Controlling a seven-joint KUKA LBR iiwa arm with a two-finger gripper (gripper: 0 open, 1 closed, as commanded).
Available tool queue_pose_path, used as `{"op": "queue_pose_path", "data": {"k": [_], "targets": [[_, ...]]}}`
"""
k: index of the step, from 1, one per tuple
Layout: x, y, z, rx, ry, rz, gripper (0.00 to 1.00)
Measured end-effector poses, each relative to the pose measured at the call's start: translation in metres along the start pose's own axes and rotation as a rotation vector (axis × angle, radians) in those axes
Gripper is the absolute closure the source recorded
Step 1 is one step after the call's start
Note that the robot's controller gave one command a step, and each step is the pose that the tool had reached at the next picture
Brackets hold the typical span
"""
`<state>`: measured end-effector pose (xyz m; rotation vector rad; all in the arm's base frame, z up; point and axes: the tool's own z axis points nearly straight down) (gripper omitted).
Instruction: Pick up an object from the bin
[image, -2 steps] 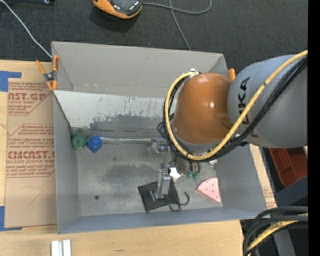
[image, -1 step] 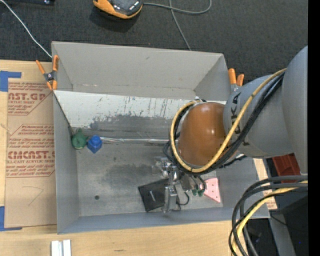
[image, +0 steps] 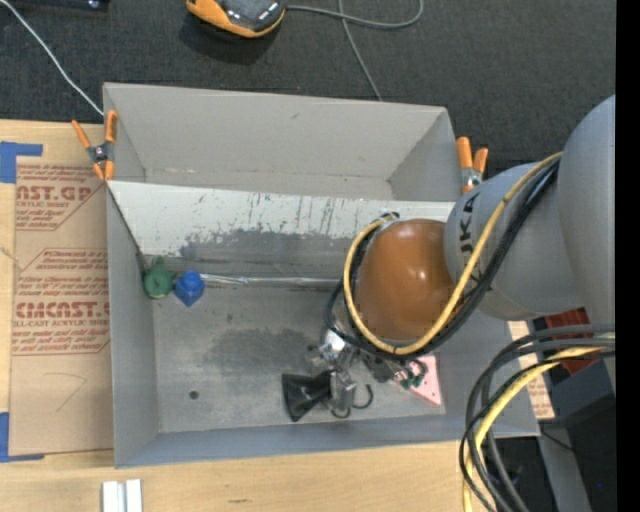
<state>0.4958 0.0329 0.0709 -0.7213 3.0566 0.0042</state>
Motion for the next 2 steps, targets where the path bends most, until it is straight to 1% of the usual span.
{"op": "queue_pose_path", "data": {"k": [1, 2], "targets": [[0.000, 0.000, 0.000, 0.000, 0.000, 0.000, 1.00], [-0.012, 0.013, -0.176, 0.000, -0.003, 0.056, 1.00]]}}
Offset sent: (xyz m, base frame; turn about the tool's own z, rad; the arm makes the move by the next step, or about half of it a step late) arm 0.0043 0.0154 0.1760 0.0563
